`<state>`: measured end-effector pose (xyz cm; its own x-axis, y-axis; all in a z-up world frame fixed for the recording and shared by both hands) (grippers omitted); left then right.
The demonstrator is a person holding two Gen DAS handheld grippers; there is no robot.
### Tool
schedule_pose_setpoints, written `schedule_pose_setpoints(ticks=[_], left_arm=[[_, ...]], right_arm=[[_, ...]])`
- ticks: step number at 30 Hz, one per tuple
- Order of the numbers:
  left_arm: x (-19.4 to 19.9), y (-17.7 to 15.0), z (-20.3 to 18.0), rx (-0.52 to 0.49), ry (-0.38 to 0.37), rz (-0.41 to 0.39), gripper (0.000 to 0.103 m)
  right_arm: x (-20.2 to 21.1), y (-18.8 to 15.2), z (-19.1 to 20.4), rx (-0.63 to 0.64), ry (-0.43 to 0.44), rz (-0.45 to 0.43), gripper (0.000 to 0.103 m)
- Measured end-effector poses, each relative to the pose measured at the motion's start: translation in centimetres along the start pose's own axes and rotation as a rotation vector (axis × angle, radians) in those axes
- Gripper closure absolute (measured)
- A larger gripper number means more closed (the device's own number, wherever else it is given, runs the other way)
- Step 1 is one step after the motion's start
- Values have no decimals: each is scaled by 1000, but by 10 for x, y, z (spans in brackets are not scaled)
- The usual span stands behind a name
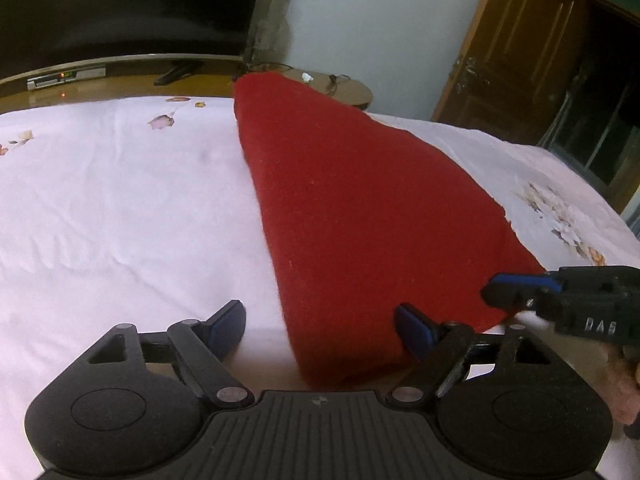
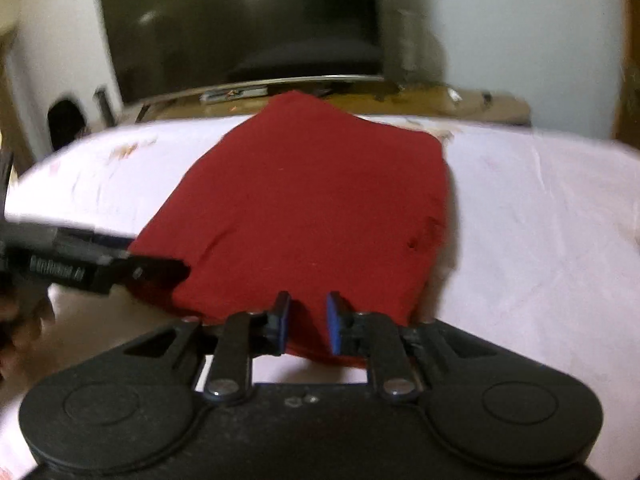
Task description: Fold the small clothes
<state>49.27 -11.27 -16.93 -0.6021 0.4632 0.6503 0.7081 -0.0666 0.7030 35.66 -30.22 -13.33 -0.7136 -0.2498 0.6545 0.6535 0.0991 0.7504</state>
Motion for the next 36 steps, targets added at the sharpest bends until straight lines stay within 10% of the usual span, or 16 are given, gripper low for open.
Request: schedule_pose_setpoints(ticks=[18, 24, 28, 31, 36], left_arm=[[10, 54, 0, -72, 67, -68, 20], [-21, 80, -4, -95, 84, -60, 20], [-41, 84, -5, -86, 75, -49, 20], [-64, 74, 14, -2, 75, 25, 0], [-62, 74, 21, 65, -4, 53, 0]], right_arm=[[13, 54, -19, 19, -45, -137, 79], [-12, 80, -39, 16, -100, -181, 62], [-33, 82, -40, 74, -113, -157, 62], [-61, 64, -48, 138, -164, -58, 56], [-55, 63, -74, -24, -118, -31, 45]])
Point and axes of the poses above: each gripper's, at about its wrist camera, not at the fingertips, and x roughly against the way its jaws point, z to its left, y to its top, the point moved 10 cm from there along -x, roughly the way its jaws point, and after that the axes turned 3 degrees about x, right-handed, at the moved point
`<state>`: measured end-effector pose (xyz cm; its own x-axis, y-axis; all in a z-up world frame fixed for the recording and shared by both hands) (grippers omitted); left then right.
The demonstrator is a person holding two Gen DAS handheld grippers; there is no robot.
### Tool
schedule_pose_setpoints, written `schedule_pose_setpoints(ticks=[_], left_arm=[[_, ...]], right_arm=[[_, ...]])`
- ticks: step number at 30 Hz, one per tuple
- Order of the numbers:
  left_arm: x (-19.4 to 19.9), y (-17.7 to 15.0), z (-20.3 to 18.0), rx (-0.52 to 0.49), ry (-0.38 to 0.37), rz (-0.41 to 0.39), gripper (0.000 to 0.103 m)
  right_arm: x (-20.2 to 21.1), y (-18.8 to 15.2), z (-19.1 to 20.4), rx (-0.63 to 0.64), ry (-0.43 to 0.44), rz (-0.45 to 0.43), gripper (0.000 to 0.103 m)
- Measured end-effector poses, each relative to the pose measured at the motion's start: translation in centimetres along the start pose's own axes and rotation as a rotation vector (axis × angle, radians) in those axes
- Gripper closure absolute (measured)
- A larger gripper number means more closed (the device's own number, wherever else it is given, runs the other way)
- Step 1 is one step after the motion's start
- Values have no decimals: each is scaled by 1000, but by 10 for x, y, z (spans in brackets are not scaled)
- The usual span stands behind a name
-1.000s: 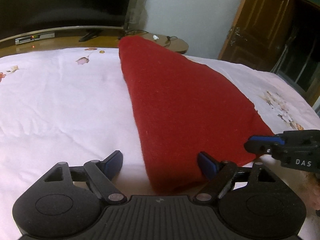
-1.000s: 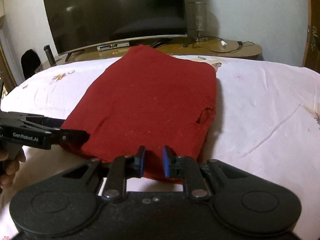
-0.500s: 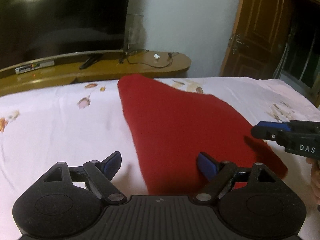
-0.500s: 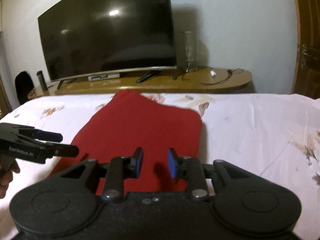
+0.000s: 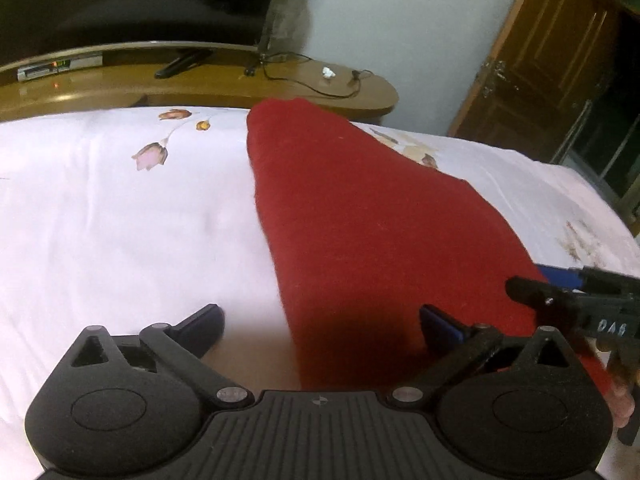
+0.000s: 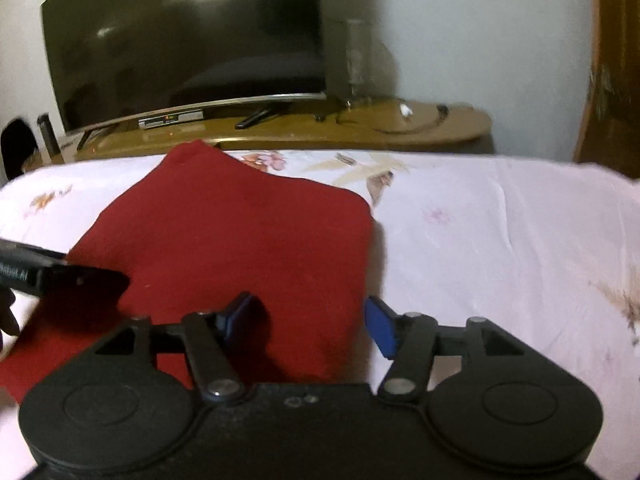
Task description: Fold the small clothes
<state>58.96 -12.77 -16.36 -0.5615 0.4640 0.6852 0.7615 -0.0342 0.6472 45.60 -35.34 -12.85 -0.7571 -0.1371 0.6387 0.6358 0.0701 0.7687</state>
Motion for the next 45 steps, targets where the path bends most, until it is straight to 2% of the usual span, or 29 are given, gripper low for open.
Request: schedule_pose_setpoints(ticks=[2, 5, 10, 12, 17, 18, 21, 24, 27, 31, 34, 37, 40, 45], left_arm=[[4, -1, 6, 37, -45, 18, 0], [7, -4, 12, 82, -139, 50, 2], [2, -2, 22, 122, -237, 114, 9], [-3, 0, 20, 113, -259, 136, 11], [-17, 4, 7, 84, -314, 155, 12], [-19, 5, 4, 78, -317, 154, 20], [-20, 5, 0, 57, -303, 133, 37], [-14, 4, -5, 36, -283, 99, 49], [-1, 7, -11, 22, -285, 50, 56], [31, 11, -4, 15, -305, 12, 57], [65, 15, 19, 33, -309, -22, 57], [105, 15, 54, 39, -287, -50, 57], [146, 10, 105, 54, -232, -64, 57], [201, -9, 202, 143, -153, -47, 56]], right_arm=[[11, -1, -12, -93, 56, 19, 47], [26, -9, -33, -244, 157, 45, 44], [12, -29, -46, -439, 362, 208, 42], [6, -26, -49, -482, 406, 212, 44], [-12, -14, -31, -444, 467, 219, 44], [-16, -9, -28, -428, 482, 220, 49], [-26, -5, -9, -397, 524, 206, 53], [-28, -6, -4, -429, 527, 180, 61], [-21, -1, 6, -376, 484, 153, 65], [-1, 17, 20, -335, 477, 104, 67], [13, 34, 46, -294, 488, 89, 67], [20, 49, 90, -260, 512, 78, 67], [16, 59, 144, -240, 559, 80, 67], [-8, 64, 246, -239, 661, 126, 66]])
Point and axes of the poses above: each gripper's, at about its wrist camera, not at the fingertips, and x roughly against the way its jaws point, z to its left, y to its top, the point moved 10 cm from there along -x, roughly the way its jaws point, and after that the axes turned 3 degrees about x, right-handed, at the moved point
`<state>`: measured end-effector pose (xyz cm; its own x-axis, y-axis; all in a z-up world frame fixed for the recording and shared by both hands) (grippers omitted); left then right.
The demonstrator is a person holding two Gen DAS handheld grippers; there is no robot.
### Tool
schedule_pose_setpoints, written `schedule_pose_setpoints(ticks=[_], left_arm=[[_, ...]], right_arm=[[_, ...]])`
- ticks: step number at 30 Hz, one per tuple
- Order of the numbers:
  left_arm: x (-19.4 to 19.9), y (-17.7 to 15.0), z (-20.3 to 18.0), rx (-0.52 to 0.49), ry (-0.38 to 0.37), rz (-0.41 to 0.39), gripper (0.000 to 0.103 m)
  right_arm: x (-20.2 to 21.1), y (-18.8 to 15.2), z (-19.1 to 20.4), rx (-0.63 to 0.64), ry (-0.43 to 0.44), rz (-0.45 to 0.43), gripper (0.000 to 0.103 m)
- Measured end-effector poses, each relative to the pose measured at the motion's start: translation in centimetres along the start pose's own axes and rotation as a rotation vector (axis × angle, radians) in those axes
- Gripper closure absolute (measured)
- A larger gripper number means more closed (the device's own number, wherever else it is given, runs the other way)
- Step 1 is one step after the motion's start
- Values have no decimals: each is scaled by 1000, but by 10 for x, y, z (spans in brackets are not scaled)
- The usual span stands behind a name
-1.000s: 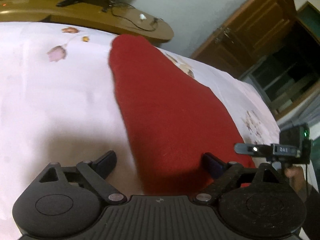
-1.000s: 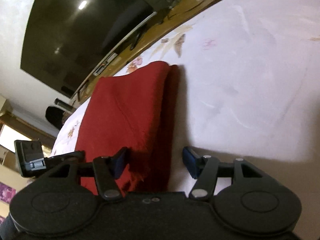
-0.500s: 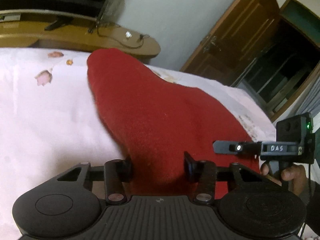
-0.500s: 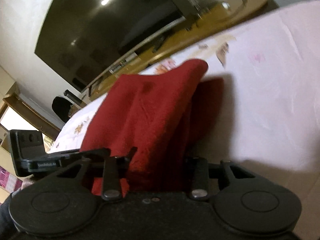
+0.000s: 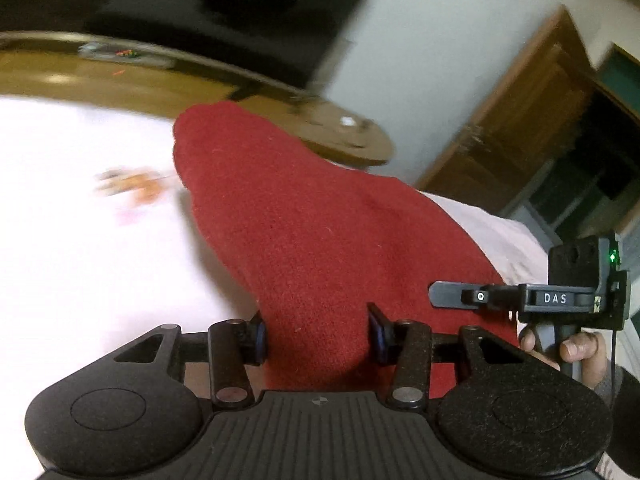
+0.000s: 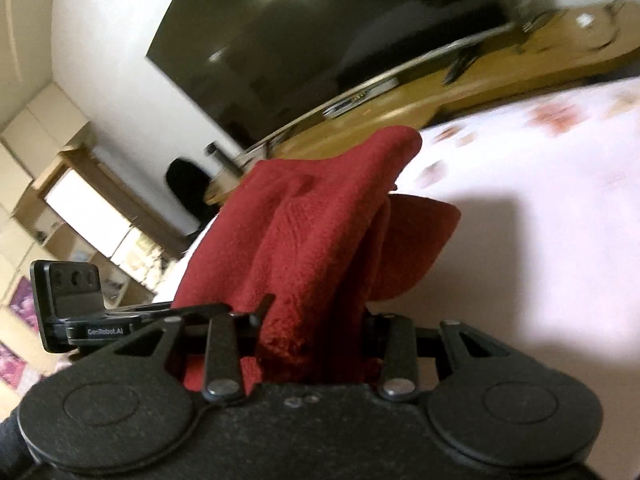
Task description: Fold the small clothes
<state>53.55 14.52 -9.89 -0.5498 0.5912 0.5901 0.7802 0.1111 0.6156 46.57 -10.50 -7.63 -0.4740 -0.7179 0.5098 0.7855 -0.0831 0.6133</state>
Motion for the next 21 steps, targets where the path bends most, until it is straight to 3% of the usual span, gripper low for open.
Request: schedule_pose_setpoints(ticks=[2, 3, 4, 5, 6, 7, 10, 13, 16, 18, 20, 21], left_arm=[[13, -13, 42, 54, 33, 29, 54], [14, -22, 65, 82, 63, 53, 48], [14, -33, 90, 100, 122, 73, 35], [19, -39, 106, 132, 137, 50, 12], [31, -42, 115, 173, 116, -2, 12], [40, -43, 118, 188, 123, -30, 12], [78, -33, 118, 128, 230, -177, 13], [97, -16, 95, 102, 141, -291, 13], [79, -9, 57, -52, 109, -284, 13], [52, -8, 43, -117, 101, -233, 13], [23, -13, 51, -97, 149, -152, 13], [8, -17, 60, -97, 183, -110, 12]], right_arm=[[-31, -11, 19, -30, 18, 42, 66], [-51, -19, 25, -41, 19, 67, 65], [-68, -26, 29, -48, 3, 90, 62], [-89, -35, 27, -53, -42, 117, 60], [-105, -46, 18, -72, -101, 144, 53], [-106, -49, 15, -98, -96, 101, 53], [-93, -46, 10, -161, -140, 50, 51], [-56, -23, 22, -8, -288, -91, 62], [-50, -6, 51, 101, -292, -152, 67], [-66, -4, 68, 228, -320, -116, 67], [-87, -14, 78, 316, -356, -50, 70], [-101, -21, 70, 335, -415, 10, 75]])
Point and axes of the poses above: each gripper's, at about its wrist camera, not at the fingertips, and x roughly against the way its jaws point, z to its left, y to its top, the point moved 10 cm from there along -x, roughly the way its jaws point, and after that the axes turned 3 degrees about x, right-handed, at the moved point
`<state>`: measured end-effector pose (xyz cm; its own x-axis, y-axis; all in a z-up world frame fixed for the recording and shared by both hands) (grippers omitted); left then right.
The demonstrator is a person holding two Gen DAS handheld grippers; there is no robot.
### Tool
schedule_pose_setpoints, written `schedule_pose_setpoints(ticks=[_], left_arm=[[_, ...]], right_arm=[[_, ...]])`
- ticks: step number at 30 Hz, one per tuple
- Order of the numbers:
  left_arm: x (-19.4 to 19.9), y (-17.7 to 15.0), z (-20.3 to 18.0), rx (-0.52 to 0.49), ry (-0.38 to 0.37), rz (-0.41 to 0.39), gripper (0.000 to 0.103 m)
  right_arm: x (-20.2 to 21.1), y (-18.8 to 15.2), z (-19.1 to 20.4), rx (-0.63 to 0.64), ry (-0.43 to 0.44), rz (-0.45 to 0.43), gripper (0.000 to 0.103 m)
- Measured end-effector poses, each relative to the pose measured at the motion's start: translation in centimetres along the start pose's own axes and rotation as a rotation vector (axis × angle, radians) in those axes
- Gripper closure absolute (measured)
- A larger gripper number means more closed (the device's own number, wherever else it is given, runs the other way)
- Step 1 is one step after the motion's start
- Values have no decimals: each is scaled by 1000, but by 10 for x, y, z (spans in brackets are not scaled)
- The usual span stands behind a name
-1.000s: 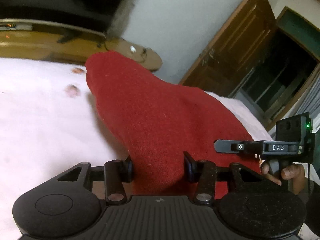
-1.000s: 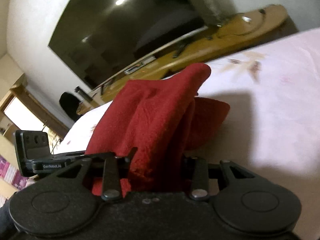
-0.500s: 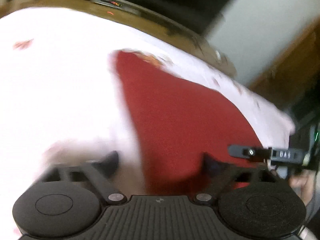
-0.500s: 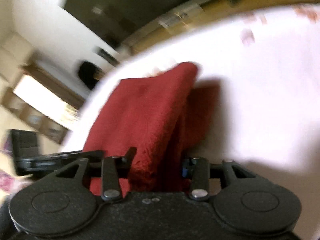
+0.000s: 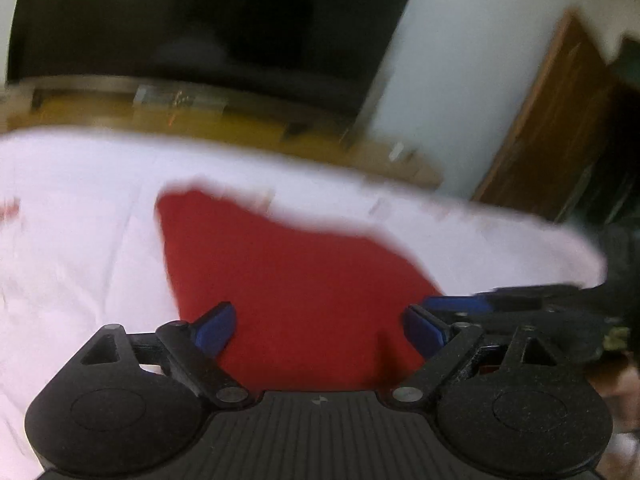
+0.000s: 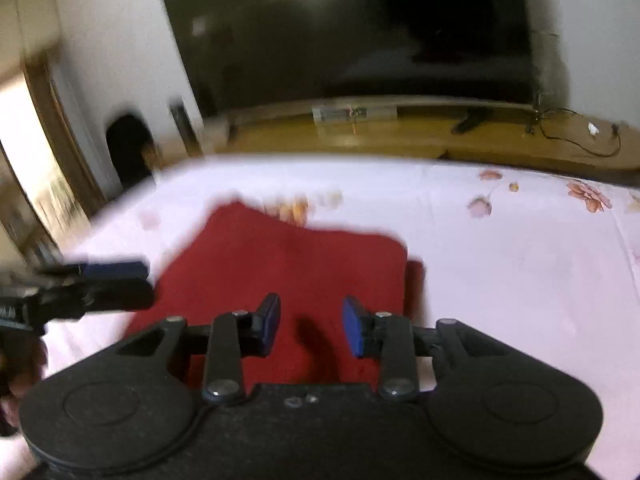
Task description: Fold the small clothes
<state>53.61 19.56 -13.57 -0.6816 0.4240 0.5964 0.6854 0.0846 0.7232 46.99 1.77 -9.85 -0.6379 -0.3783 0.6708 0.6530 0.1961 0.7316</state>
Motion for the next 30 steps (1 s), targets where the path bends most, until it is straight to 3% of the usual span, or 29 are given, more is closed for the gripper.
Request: schedule_pose_setpoints(ticks=[1, 3, 5, 6, 9, 12, 14, 17, 18, 19, 22, 24, 26, 30], left_arm=[[-9, -3, 1, -34, 20, 9, 8], [-7, -1, -7, -74, 48, 7, 6], [23, 2, -11, -77, 46, -27, 7], [40, 1, -16, -70, 33, -59, 7], [86, -24, -16, 25, 0, -115, 7], [84, -60, -13, 18, 55, -54, 7], [61, -88, -4, -8, 146, 68, 6], [75, -95, -3, 3, 149, 43, 6], [85, -95, -3, 6, 149, 21, 6], [91, -95, -2, 1, 163, 7, 6], [126, -103, 3, 13, 196, -42, 6], [153, -111, 6, 47, 205, -76, 6], [181, -122, -4, 56, 229, -120, 6], [229, -142, -42, 60, 256, -163, 3]], right_arm=[[-15, -9, -3, 21, -56, 74, 75], [-17, -12, -8, 4, -72, 89, 75], [-2, -6, -11, -22, -98, 109, 76], [11, -2, -8, -5, -104, 78, 74], [59, -13, 9, 48, -51, -3, 69], [67, -44, 24, 91, -14, 37, 72], [41, -72, 19, 143, -101, 148, 74], [27, -72, 7, 148, -170, 123, 74], [26, -69, 2, 184, -231, 127, 67], [26, -69, -2, 221, -277, 131, 67], [39, -66, -13, 129, -279, 139, 70], [64, -57, -3, 124, -263, 62, 64], [93, -53, 15, 108, -180, -19, 61], [156, -71, 41, 81, -132, -124, 25]])
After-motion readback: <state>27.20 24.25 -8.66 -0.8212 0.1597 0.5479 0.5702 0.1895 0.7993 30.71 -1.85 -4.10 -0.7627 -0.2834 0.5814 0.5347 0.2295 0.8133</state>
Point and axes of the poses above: each gripper's, at about its wrist camera, not at the fingertips, and x roughly against the way its jaws point, z to its left, y to its top, the point moved 10 cm from there along -x, roughly the way its jaws point, and after that the axes turned 3 degrees about x, right-handed, at the moved point
